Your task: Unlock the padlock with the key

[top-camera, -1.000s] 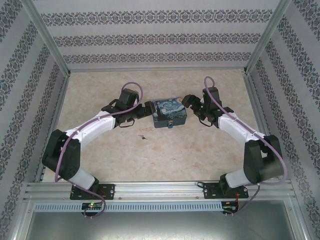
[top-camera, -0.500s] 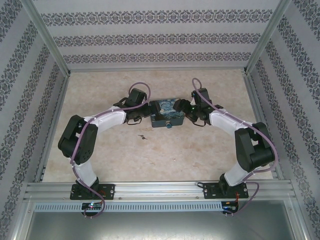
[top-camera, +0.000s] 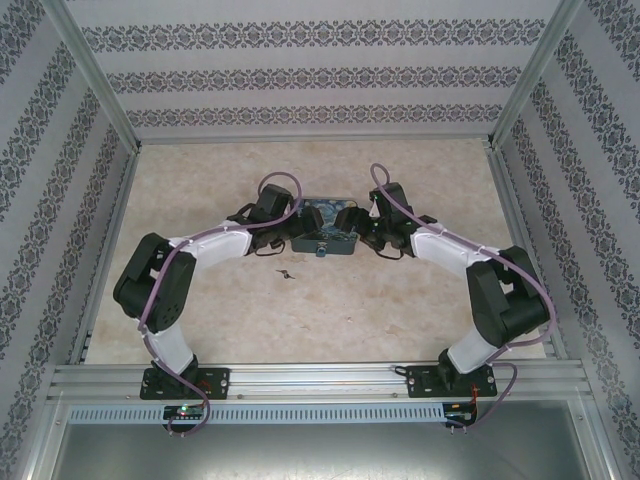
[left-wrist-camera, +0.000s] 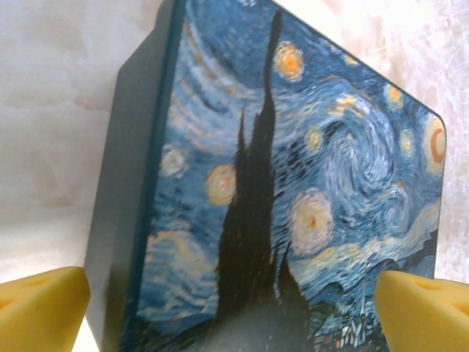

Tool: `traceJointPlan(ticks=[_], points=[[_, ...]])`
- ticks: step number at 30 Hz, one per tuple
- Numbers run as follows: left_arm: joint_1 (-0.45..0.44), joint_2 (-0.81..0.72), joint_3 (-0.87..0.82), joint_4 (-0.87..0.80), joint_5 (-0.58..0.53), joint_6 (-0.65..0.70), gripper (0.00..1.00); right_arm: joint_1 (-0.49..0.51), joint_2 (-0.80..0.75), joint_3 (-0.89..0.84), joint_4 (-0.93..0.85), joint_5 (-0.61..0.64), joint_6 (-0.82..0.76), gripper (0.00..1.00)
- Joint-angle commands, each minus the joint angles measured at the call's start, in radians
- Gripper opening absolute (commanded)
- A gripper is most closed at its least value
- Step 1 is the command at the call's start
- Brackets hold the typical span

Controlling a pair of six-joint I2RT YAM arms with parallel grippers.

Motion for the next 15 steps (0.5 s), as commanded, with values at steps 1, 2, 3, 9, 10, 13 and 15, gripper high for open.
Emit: traceJointPlan(ticks=[1,2,3,9,10,13,15], points=[[-0.010,-0.075,-0.018,-0.023,-0.074,-0.007,0.99,0.003,-0.104,-0.043,-0.024,0.087,-0.018,0.80],[-0.008,-0.092,-0.018,-0.059,-0.100,-0.005,0.99,0.005,-0.132,-0.054,-0.034,0.100,-0.025,0.80],[-0.006,-0.106,-0.011,-0.110,-0.127,-0.002,0.99,0.011,-0.165,-0.067,-0.049,0.110,-0.038,0.79],[0.029,-0.180,0.007,-0.313,-0.183,0.029,0.99,0.143,-0.266,-0.081,-0.161,0.157,-0.144,0.74],[0.040,-0.190,0.002,-0.328,-0.182,0.031,0.99,0.178,-0.260,-0.074,-0.175,0.155,-0.161,0.72],[0.087,-0.234,-0.026,-0.343,-0.165,0.035,0.99,0.281,-0.203,-0.027,-0.204,0.154,-0.211,0.64],[0.128,-0.260,-0.047,-0.342,-0.142,0.035,0.99,0.348,-0.135,0.026,-0.230,0.165,-0.252,0.59]])
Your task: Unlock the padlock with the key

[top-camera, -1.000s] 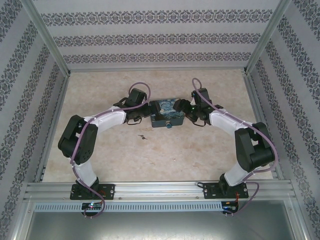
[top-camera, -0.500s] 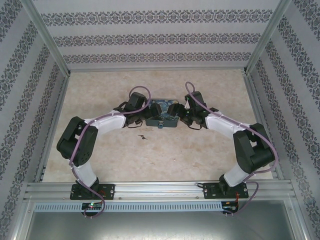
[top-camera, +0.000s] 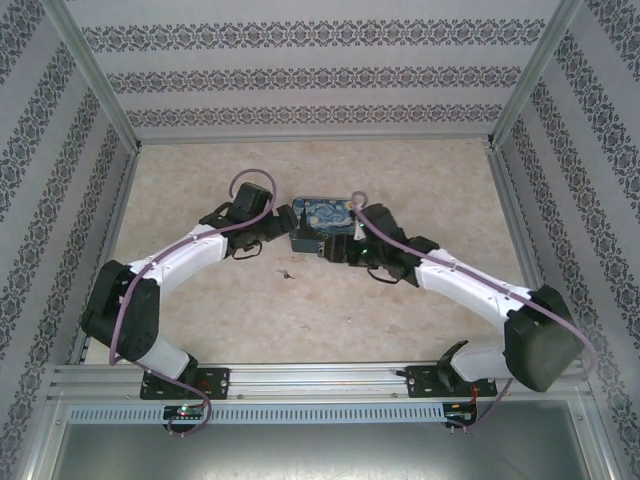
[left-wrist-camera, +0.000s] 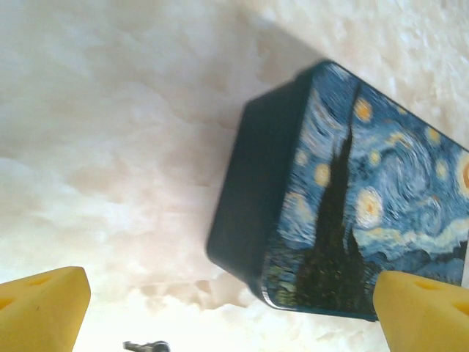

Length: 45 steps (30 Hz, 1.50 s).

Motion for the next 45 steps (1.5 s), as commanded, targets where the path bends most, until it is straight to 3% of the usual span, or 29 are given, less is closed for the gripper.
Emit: traceJointPlan(ticks=[1,7,17,34,45], points=[[0.075,-0.055,-0.033,-0.071,0.013,0.020,0.99,0.098,0.109,0.101,-0.087,0.036,-0.115,0.57],[0.210,-0.082,-0.057,-0.082,0.115,0.030,0.99,0.204,0.353,0.319,-0.199,0.064,-0.204,0.50],[0.345,-0.102,-0.092,-0.043,0.211,0.028,0.99,0.248,0.592,0.537,-0.335,0.196,-0.268,0.50],[0.420,-0.060,-0.120,0.022,0.297,0.032,0.99,0.272,0.792,0.749,-0.437,0.250,-0.316,0.49],[0.436,-0.059,-0.130,0.039,0.322,0.035,0.99,0.285,0.873,0.791,-0.480,0.309,-0.338,0.42]])
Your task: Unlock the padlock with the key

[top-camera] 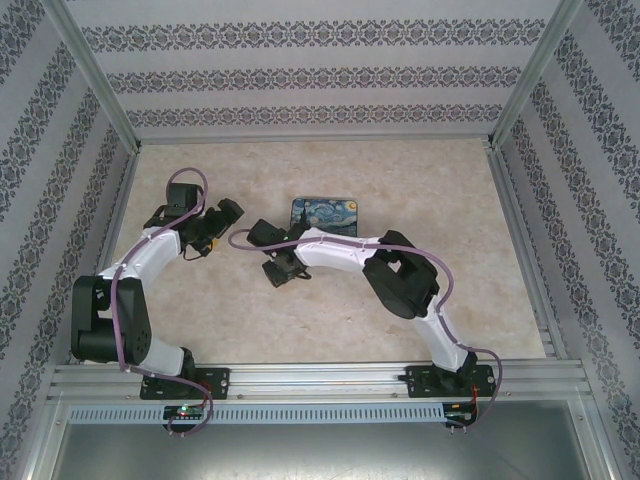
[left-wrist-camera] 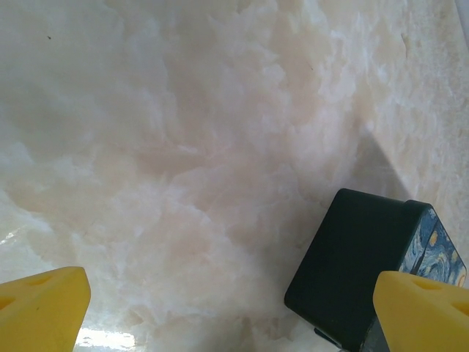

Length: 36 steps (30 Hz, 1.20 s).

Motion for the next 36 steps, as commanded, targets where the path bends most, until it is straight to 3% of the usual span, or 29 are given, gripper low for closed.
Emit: traceJointPlan(ticks=[1,9,14,26,36], points=[[0.015,0.003,-0.016,0.038,0.016,0.020,0.99,0.007,0.043,0.011,-0.044,0.046,-0.017,0.41],[0.015,-0.002,-0.019,0.042,0.030,0.018,0.99,0.007,0.033,-0.020,-0.023,-0.004,0.003,0.22],[0.015,-0.006,-0.020,0.043,0.047,0.017,0.99,-0.003,-0.004,-0.058,0.015,-0.074,0.032,0.00],[0.015,-0.038,-0.056,0.072,0.114,0.001,0.99,-0.041,-0.251,-0.186,0.118,-0.115,0.110,0.00],[-0.010,-0.075,-0.123,0.164,0.188,-0.113,0.99,-0.100,-0.457,-0.325,0.223,-0.120,0.200,0.00]])
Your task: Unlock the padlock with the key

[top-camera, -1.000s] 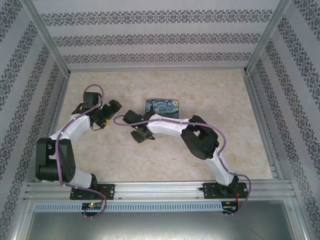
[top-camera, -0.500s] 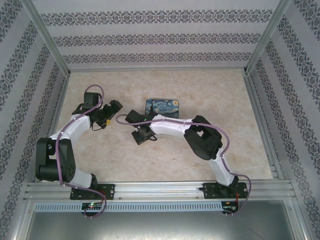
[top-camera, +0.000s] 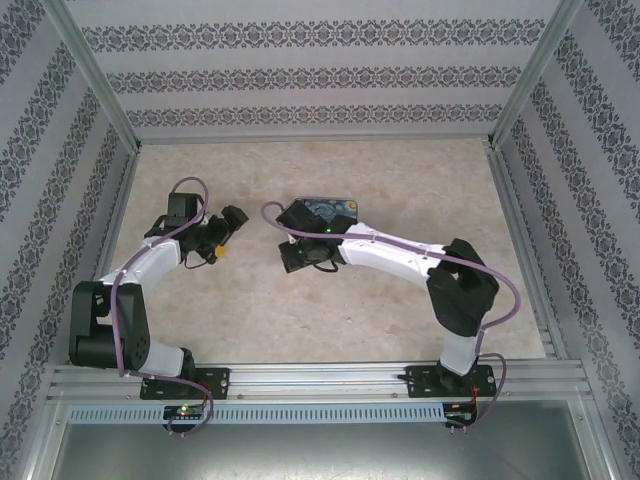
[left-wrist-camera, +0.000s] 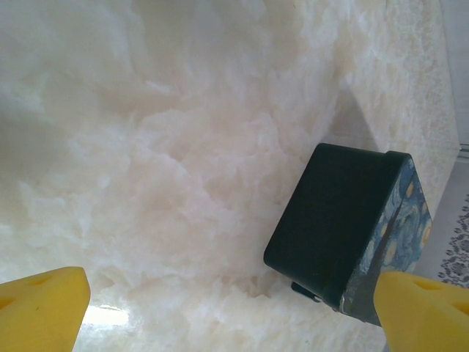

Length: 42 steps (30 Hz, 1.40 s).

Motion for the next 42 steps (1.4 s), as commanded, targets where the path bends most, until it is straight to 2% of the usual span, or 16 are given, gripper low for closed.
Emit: traceJointPlan(ticks=[1,9,14,18,24,34,36,42], points=[[-0.016,-0.040,-0.023,0.085,0.048,-0.080,1.00,-0.033,-0.063,-0.050,0.059,-0.011,0.063,0.00],[-0.145,-0.069,-0.041,0.251,0.052,-0.324,1.00,-0.109,-0.204,-0.140,0.167,0.001,0.173,0.00],[-0.245,-0.054,0.018,0.272,0.015,-0.389,1.00,-0.161,-0.250,-0.161,0.188,0.005,0.208,0.00],[-0.309,-0.028,0.066,0.269,-0.014,-0.390,1.00,-0.197,-0.268,-0.172,0.184,0.010,0.210,0.00],[-0.368,0.034,0.069,0.336,-0.017,-0.452,1.00,-0.210,-0.271,-0.183,0.192,-0.017,0.215,0.00],[-0.400,0.055,0.057,0.393,-0.020,-0.523,1.00,-0.200,-0.293,-0.245,0.209,-0.011,0.220,0.00],[-0.408,0.061,0.049,0.431,-0.016,-0.569,0.97,-0.200,-0.293,-0.238,0.205,-0.004,0.215,0.00],[-0.439,0.089,0.038,0.558,-0.009,-0.706,0.80,-0.205,-0.306,-0.228,0.231,-0.021,0.221,0.00]])
